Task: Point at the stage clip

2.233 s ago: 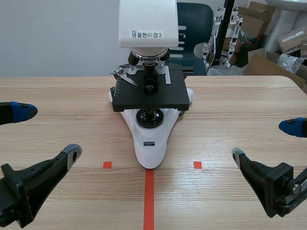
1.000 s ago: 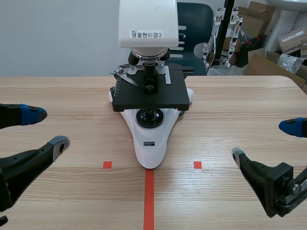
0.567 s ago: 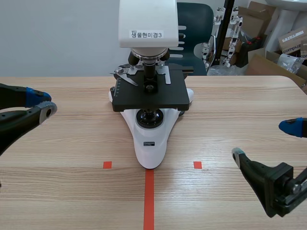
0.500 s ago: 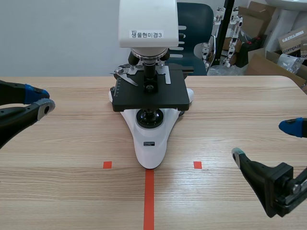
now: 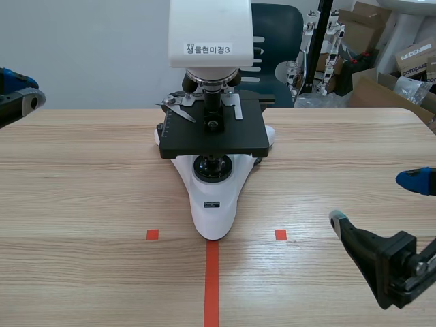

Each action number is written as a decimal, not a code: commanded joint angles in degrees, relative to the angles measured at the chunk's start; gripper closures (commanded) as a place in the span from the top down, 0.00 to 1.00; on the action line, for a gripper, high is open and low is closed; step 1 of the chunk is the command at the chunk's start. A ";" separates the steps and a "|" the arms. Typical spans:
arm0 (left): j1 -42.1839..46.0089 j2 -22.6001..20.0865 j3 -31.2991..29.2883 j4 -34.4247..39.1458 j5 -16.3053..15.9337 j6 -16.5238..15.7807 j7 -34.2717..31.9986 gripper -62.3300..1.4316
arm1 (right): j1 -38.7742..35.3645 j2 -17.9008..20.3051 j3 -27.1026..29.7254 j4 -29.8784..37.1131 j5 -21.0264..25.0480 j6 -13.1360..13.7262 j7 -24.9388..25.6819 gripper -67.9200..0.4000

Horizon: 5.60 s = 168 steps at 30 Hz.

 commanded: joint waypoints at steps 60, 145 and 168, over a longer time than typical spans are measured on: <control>-23.87 12.31 20.31 -10.56 13.05 -2.45 -2.38 0.10 | 0.39 0.00 0.31 0.35 0.24 0.02 0.90 1.00; -25.09 12.37 20.31 -13.99 10.16 -0.50 -6.23 0.10 | 0.39 0.00 0.31 0.35 0.22 0.02 0.90 1.00; -25.09 12.37 20.31 -13.99 10.16 -0.50 -6.25 0.10 | 0.39 0.00 0.31 0.35 0.22 0.02 0.90 1.00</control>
